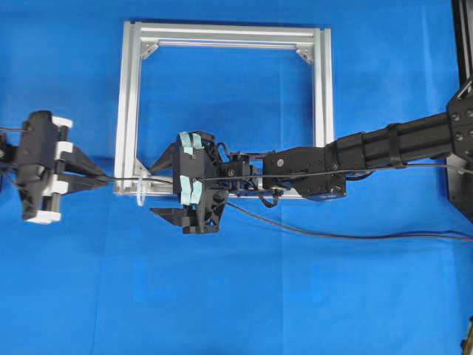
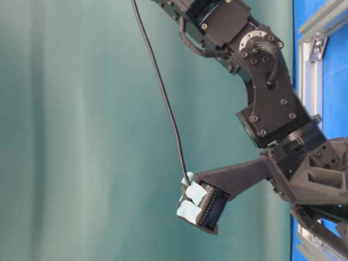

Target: Insert the wire through the string loop located on the left side.

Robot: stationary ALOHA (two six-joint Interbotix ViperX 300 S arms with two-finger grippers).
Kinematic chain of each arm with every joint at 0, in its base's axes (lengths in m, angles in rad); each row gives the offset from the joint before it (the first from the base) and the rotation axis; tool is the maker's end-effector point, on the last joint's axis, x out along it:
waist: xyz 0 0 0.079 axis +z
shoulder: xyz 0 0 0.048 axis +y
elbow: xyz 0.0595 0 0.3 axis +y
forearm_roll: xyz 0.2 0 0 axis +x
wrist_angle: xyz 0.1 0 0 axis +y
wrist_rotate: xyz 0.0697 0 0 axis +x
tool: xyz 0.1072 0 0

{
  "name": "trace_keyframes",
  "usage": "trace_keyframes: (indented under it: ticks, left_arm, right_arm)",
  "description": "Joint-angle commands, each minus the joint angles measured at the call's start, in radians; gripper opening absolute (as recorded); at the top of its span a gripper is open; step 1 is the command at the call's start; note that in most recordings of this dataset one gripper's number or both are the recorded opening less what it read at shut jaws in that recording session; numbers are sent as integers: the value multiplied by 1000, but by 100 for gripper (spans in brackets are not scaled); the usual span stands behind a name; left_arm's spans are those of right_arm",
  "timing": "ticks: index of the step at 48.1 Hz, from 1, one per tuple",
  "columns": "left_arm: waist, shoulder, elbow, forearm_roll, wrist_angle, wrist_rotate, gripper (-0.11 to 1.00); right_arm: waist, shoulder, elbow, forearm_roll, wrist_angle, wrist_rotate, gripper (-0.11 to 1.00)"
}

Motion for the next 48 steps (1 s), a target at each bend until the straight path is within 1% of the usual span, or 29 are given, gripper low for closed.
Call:
trace_keyframes:
  ticks: [1,4,6,14,21,26,48]
  left_arm:
    - [3,-117,6,2,123,-8,7]
    - [3,-195,14,2,215,-17,7]
    - [2,-250,14,2,252,-28,7]
    - [2,-457,15,2,356,-89,7]
    - [-9,-549,6,2,419,-117,7]
    - [-18,-572,8,2,439,-135,7]
    - [-20,-526,17,5,425,-129,8]
  right_arm:
    - [3,-35,-9,3,-3,0,94]
    - [5,-35,-8,3,-3,2,94]
    - [5,-35,-9,3,-3,0,94]
    - [6,-35,-8,3,-3,0,94]
    - [6,-37,-8,3,-3,2,94]
    - [8,-35,-8,3,-3,0,94]
    - [8,-37,-11,0,-3,-2,94]
